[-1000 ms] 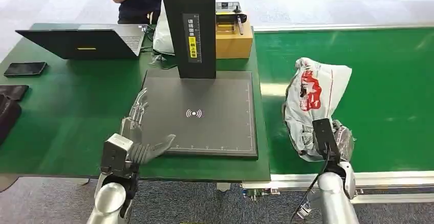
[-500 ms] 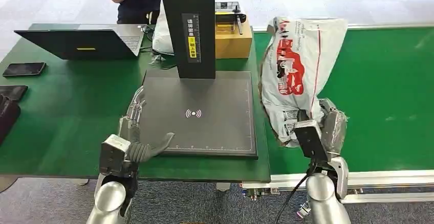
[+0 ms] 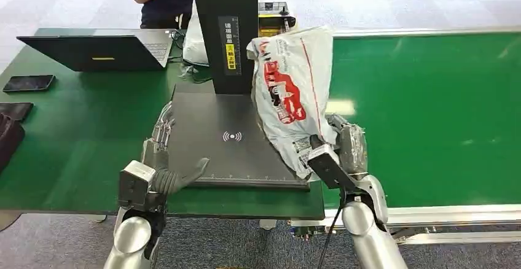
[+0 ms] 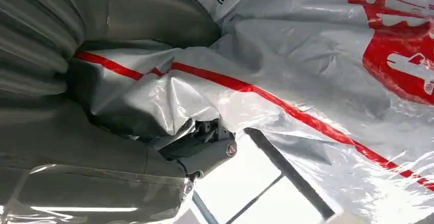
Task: Moved the parcel from conveyor to table for the left to box.
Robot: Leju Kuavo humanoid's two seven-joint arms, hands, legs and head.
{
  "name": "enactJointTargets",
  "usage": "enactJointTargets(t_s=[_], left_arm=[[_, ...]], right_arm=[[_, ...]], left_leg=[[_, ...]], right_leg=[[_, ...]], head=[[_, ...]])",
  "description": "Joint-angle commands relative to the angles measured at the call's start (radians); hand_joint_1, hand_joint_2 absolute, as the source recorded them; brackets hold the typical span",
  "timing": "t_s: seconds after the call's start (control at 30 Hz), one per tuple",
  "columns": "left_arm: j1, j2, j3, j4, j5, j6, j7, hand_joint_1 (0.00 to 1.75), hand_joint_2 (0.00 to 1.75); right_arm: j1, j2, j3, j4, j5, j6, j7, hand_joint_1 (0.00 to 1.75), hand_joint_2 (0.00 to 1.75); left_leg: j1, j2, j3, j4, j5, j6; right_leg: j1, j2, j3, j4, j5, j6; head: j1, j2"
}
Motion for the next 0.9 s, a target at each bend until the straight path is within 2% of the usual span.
enactJointTargets(t_s=[0.03, 0.33, 0.5, 0.57, 0.6, 0.63, 0.67, 0.7, 0.9], left_arm=[[-0.054, 0.03, -0.031, 0.079, 0.017, -0.01, 0.004, 0.0, 1.75], [-0.079, 0.035, -0.041, 0.105, 0.036, -0.002, -0.005, 0.0, 1.75], [-0.078, 0.035, -0.041, 0.098, 0.036, -0.002, -0.005, 0.0, 1.75], [-0.084, 0.032, -0.043, 0.106, 0.036, -0.004, -0.006, 0.0, 1.75], [-0.089, 0.033, -0.047, 0.111, 0.037, -0.006, -0.005, 0.0, 1.75], [-0.092, 0.033, -0.048, 0.112, 0.039, -0.008, -0.004, 0.0, 1.75], [-0.092, 0.033, -0.048, 0.112, 0.039, -0.008, -0.004, 0.0, 1.75], [-0.095, 0.033, -0.049, 0.112, 0.041, -0.009, -0.003, 0.0, 1.75], [-0.117, 0.028, -0.067, 0.148, 0.05, -0.014, -0.002, 0.0, 1.75]], right_arm=[[-0.126, -0.063, 0.171, 0.28, -0.009, 0.045, -0.01, 1.68, 1.75], [-0.236, -0.05, 0.273, 0.501, -0.017, 0.056, -0.041, 1.68, 1.75], [-0.26, -0.033, 0.281, 0.559, -0.025, 0.062, -0.038, 1.64, 1.75], [-0.291, -0.018, 0.285, 0.634, -0.032, 0.053, -0.032, 1.66, 1.75], [-0.312, -0.009, 0.284, 0.69, -0.03, 0.024, -0.023, 1.43, 1.75], [-0.324, -0.007, 0.287, 0.721, -0.032, 0.006, -0.026, 1.43, 1.75], [-0.324, -0.007, 0.287, 0.721, -0.032, 0.006, -0.026, 1.12, 1.75], [-0.341, 0.001, 0.279, 0.763, -0.025, -0.038, -0.004, 0.02, 1.75], [-0.375, 0.007, 0.228, 0.888, -0.116, -0.054, -0.036, 0.0, 1.75]], left_leg=[[0.001, 0.001, 0.005, -0.003, 0.0, -0.003], [0.0, 0.0, 0.003, -0.001, 0.0, -0.002], [0.001, 0.0, 0.006, -0.003, 0.001, -0.004], [0.0, 0.001, 0.003, -0.001, 0.0, -0.002], [0.001, 0.002, 0.004, -0.002, 0.0, -0.003], [0.0, 0.002, 0.003, -0.002, 0.0, -0.003], [0.0, 0.001, 0.003, -0.001, 0.0, -0.002], [0.001, 0.001, 0.004, -0.002, 0.001, -0.003], [0.001, -0.001, 0.004, -0.002, 0.001, -0.003]], right_leg=[[0.0, 0.003, 0.004, -0.003, 0.001, 0.002], [0.0, 0.001, 0.003, -0.001, 0.0, 0.001], [0.0, 0.001, 0.005, -0.003, 0.001, 0.002], [0.0, 0.002, 0.002, -0.001, 0.0, 0.001], [0.0, 0.003, 0.004, -0.002, 0.001, 0.002], [0.0, 0.003, 0.003, -0.002, 0.001, 0.002], [0.0, 0.002, 0.002, -0.001, 0.001, 0.001], [0.0, 0.002, 0.003, -0.002, 0.001, 0.002], [0.0, 0.0, 0.004, -0.002, 0.001, 0.002]], head=[[0.0, 0.0], [0.0, 0.0], [0.0, 0.0], [0.0, 0.0], [0.0, 0.0], [0.0, 0.0], [0.0, 0.0], [0.0, 0.0], [0.0, 0.0]])
